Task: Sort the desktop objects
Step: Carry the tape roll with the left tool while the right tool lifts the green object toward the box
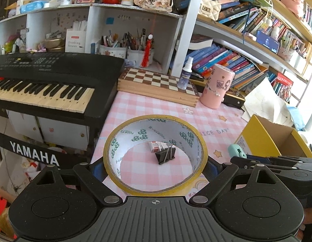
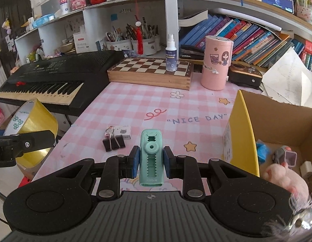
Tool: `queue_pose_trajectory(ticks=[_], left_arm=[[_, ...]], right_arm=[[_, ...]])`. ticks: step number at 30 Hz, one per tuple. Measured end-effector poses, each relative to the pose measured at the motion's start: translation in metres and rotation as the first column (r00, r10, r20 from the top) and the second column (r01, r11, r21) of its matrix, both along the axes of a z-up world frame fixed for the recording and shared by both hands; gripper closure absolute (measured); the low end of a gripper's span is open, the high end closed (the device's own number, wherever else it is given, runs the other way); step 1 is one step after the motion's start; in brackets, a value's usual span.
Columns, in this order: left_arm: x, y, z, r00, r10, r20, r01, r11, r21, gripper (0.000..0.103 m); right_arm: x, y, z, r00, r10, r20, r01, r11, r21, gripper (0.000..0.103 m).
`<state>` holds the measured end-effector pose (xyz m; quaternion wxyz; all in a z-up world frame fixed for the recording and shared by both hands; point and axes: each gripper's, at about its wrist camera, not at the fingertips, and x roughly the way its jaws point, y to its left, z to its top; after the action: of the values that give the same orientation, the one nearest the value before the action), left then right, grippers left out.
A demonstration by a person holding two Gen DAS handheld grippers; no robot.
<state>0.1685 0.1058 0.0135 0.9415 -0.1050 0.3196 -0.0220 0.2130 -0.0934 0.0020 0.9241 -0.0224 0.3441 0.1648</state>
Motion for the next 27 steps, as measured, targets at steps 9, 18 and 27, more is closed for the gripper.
queue_pose_trajectory(ticks=[9,18,27], left_arm=[[-0.032,0.001,0.006,0.999,-0.042,0.033,0.041,0.999,0.016,0.011],[-0.077,0.006,0.011,0.995,-0.075,0.059,0.074,0.997,0.031,0.011],[-0.111,0.007,0.005,0.992,-0.122,0.03,0.122,0.992,0.019,0.011]], right_arm=[[-0.038,0.009,0.008,1.0,0.005,0.018,-0.005,1.0,-0.023,0.08],[-0.085,0.016,0.011,0.999,-0.02,0.028,0.02,1.0,-0.012,0.08],[-0.138,0.018,0.003,0.998,-0.057,0.003,0.057,0.998,-0.004,0.08]])
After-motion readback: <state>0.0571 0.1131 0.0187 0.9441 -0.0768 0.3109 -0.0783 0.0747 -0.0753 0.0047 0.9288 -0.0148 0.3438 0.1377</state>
